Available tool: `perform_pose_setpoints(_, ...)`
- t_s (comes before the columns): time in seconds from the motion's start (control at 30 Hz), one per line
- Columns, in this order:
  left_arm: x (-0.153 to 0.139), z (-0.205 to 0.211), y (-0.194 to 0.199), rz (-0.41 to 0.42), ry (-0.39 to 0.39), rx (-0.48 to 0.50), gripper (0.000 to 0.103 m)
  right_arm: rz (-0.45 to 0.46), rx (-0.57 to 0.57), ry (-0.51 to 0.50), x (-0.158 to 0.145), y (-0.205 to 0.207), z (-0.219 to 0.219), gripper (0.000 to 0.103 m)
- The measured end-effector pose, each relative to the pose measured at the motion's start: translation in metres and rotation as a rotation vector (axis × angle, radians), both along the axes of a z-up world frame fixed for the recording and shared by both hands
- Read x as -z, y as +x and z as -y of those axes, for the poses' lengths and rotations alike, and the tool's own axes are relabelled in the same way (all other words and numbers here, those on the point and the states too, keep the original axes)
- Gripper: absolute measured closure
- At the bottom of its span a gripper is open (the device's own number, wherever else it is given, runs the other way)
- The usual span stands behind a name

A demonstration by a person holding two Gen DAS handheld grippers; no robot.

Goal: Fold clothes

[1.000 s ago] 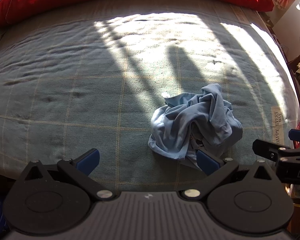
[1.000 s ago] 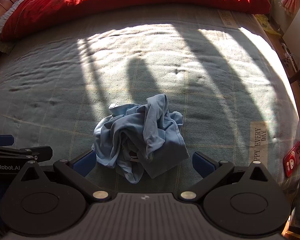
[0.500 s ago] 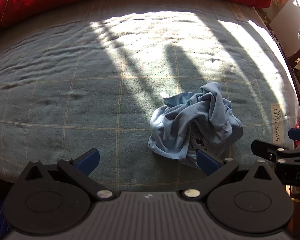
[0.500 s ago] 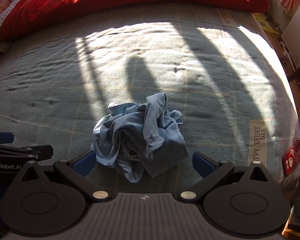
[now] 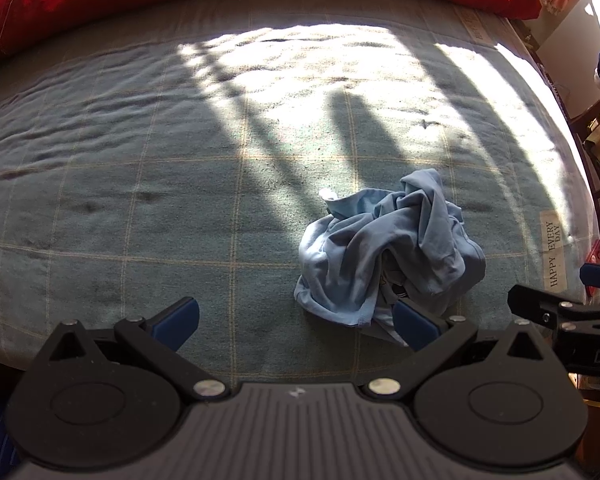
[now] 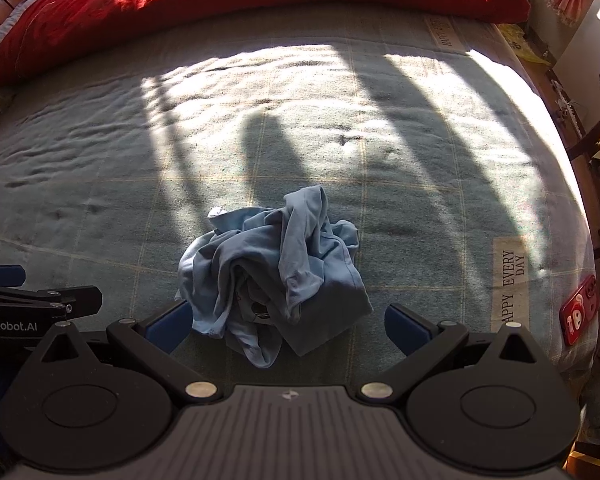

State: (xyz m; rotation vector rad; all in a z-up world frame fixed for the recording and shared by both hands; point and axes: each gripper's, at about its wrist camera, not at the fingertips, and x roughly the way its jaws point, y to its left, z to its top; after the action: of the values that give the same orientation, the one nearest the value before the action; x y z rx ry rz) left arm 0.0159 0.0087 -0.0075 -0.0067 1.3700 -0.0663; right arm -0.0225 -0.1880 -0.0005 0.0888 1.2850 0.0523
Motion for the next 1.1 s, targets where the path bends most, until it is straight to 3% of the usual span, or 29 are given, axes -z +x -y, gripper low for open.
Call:
perform_pose_setpoints(0.7, 0.0057, -0.0026, 0.0033, 0.011, -0.012, 0.020, 0.001, -0.004, -0.018, -0.019, -0.0006, -0.0003, -0.0061, 0.000)
perform_pose_setpoints(0.9, 0.0038, -0.0029, 0.0018, 0.055, -0.010, 0.039, 0.001, -0.001, -0.022, -0.003, -0.0008, 0.0013, -0.0089, 0.000)
perform_pose_setpoints(1.1, 0.0006, -0.0038, -0.0016, 0.174, -0.025, 0.053, 0.001, 0.041, -0.014, 0.024, -0.0070, -0.0014, -0.0068, 0.000)
